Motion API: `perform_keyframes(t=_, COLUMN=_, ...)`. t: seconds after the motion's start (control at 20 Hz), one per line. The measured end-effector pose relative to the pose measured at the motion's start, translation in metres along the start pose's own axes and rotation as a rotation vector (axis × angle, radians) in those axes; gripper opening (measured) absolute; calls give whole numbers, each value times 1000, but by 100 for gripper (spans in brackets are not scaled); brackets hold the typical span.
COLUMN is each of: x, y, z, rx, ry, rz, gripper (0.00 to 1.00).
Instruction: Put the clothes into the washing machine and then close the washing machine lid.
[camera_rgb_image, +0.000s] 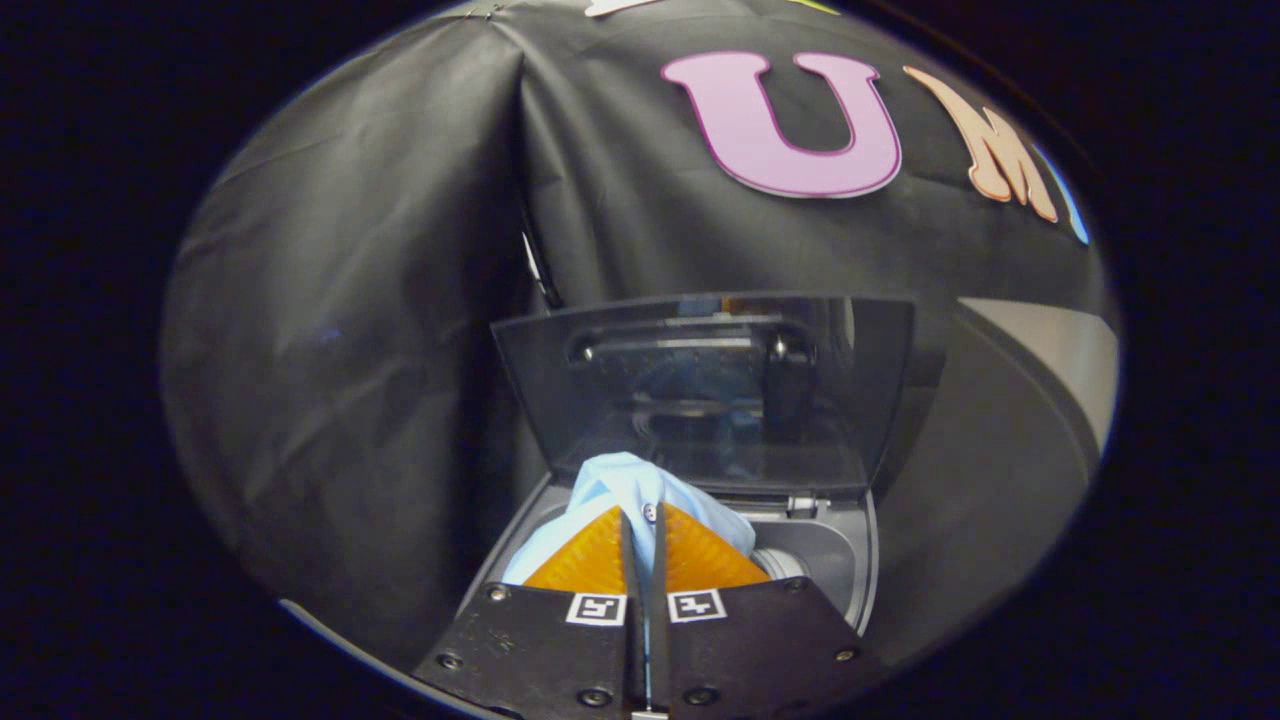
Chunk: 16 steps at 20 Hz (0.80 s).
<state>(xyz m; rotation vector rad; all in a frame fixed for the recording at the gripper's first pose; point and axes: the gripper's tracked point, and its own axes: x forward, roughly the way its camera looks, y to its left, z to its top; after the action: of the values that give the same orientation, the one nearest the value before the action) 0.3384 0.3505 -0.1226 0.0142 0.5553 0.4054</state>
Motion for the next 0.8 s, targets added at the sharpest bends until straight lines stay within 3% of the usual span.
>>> perform_keyframes(t=0.35, x=63, y=-30, z=-89, rx=119, ry=147, rz=-118, gripper=2)
perform_keyframes(t=0.8, x=90, y=-47, z=-156, rx=213, ry=335, rz=-253, gripper=3)
